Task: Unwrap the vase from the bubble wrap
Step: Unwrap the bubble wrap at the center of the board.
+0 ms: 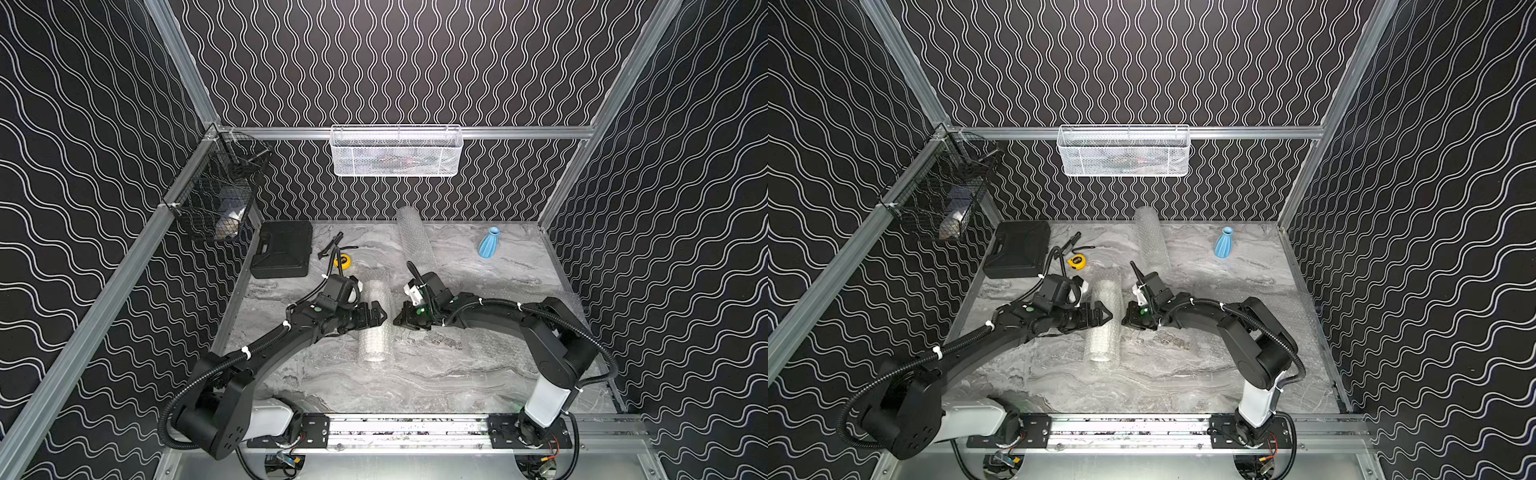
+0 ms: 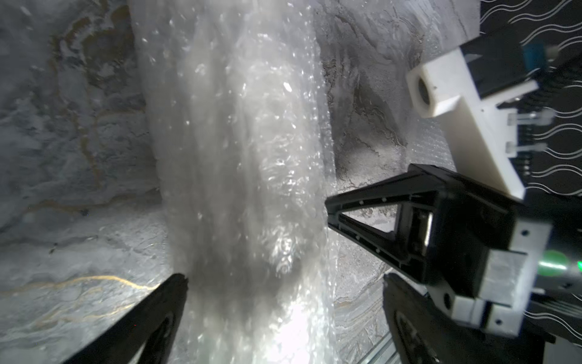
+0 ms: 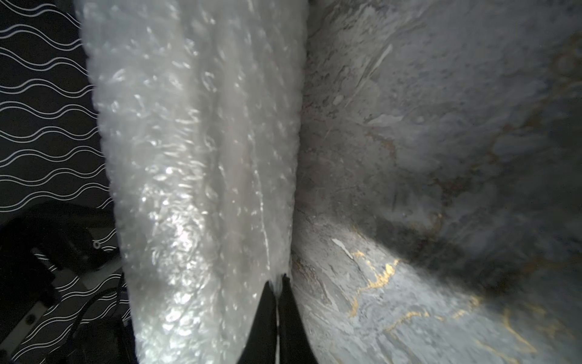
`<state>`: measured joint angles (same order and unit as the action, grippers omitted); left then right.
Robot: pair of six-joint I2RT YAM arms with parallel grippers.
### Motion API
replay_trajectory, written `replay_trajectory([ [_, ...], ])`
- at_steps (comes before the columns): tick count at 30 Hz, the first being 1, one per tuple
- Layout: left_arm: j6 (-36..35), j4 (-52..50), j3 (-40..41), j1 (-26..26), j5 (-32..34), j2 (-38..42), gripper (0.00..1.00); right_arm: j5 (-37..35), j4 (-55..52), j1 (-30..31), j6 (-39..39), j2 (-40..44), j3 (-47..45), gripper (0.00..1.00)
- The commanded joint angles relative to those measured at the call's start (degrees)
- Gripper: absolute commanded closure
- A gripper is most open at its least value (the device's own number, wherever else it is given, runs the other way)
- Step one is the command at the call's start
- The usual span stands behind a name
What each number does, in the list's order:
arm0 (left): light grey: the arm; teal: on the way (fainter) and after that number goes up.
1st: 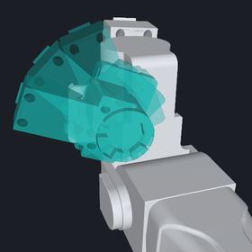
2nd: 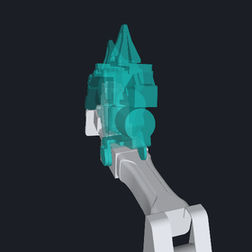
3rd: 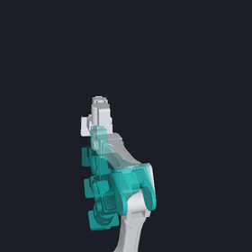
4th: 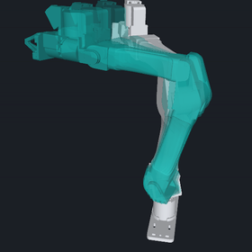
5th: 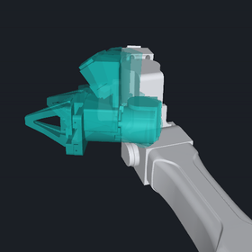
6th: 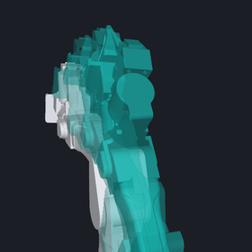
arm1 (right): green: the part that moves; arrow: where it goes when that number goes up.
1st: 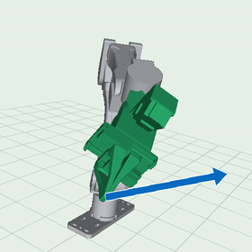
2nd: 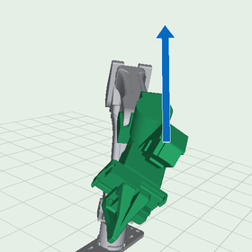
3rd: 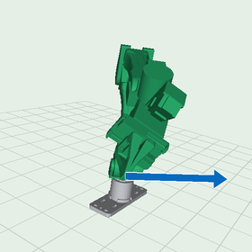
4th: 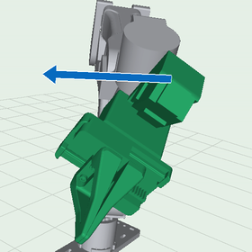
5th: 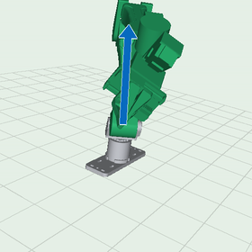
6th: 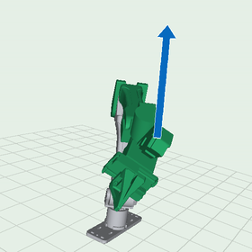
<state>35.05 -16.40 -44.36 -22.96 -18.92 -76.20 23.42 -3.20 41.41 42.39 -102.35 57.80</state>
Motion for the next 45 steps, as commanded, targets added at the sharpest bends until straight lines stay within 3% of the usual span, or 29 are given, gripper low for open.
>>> replay_trajectory([
  [1, -2.35, -1.00, -1.25, -0.04, 2.78, -1.73, 0.01, -0.08, -0.58, 0.25, -0.49, 0.26, 0.10, 0.96],
  [9, -2.91, 1.77, -1.02, 0.01, 0.92, -4.98, 0.01, -0.64, -1.57, 0.51, -0.93, -0.58, 1.40, 0.94],
  [14, -3.36, 3.14, 0.39, -0.03, -1.81, -5.35, 0.07, -2.38, -3.59, 0.52, -1.81, -1.00, 3.20, 0.90],
  [24, -4.90, 1.82, 0.41, -0.05, -2.88, -5.93, 0.14, -8.91, -10.55, 0.49, -6.15, -3.19, 9.49, 0.76],
  [45, -5.60, 0.43, 0.24, -0.03, -3.93, -5.99, 0.16, -18.53, -20.09, 0.52, -15.27, -12.34, 23.60, 0.73],
])
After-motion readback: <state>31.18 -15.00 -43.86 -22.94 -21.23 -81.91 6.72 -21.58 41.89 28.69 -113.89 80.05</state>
